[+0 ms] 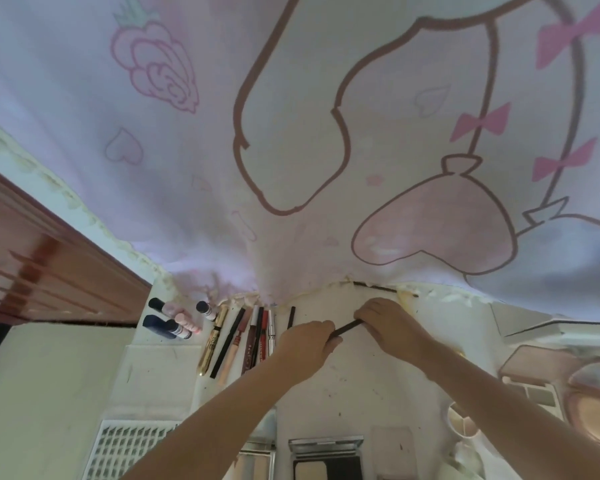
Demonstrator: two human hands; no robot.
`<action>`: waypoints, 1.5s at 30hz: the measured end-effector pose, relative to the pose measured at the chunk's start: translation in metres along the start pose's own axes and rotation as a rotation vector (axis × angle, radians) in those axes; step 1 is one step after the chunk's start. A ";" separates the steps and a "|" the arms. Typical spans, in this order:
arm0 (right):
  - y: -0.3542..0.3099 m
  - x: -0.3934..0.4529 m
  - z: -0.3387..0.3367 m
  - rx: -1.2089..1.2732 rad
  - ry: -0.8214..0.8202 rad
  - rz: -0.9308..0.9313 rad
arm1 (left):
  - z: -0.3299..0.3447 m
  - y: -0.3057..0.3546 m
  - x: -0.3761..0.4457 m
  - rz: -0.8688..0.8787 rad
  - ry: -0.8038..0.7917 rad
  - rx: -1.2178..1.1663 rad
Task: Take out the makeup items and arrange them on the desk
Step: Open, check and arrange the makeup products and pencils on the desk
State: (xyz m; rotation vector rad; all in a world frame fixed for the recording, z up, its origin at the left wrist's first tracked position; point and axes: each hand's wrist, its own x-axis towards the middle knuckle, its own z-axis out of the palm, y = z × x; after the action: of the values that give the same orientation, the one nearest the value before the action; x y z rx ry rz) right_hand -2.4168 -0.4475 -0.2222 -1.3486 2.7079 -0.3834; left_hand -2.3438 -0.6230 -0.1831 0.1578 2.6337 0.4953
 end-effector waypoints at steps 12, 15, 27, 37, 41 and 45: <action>-0.004 -0.016 -0.045 -0.111 -0.079 0.037 | -0.023 -0.019 -0.031 -0.119 0.061 -0.218; -0.028 -0.015 -0.061 -0.181 -0.239 0.029 | -0.025 -0.007 -0.034 -0.004 -0.008 0.025; -0.051 -0.010 -0.094 -0.408 -0.065 0.162 | -0.062 0.014 -0.045 0.121 0.085 -0.118; -0.024 -0.064 -0.121 -0.193 0.170 0.464 | -0.082 -0.047 -0.077 -0.254 0.022 -0.424; -0.053 -0.041 -0.101 0.202 0.033 0.385 | -0.073 -0.024 -0.072 -0.159 0.048 -0.427; -0.061 -0.031 -0.097 0.289 0.078 0.361 | -0.065 -0.020 -0.074 -0.098 0.051 -0.407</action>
State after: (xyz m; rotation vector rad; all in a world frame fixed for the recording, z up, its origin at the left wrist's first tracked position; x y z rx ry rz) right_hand -2.3698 -0.4400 -0.1132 -0.7685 2.7426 -0.7643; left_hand -2.3084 -0.6760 -0.1054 -0.1124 2.5102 0.9944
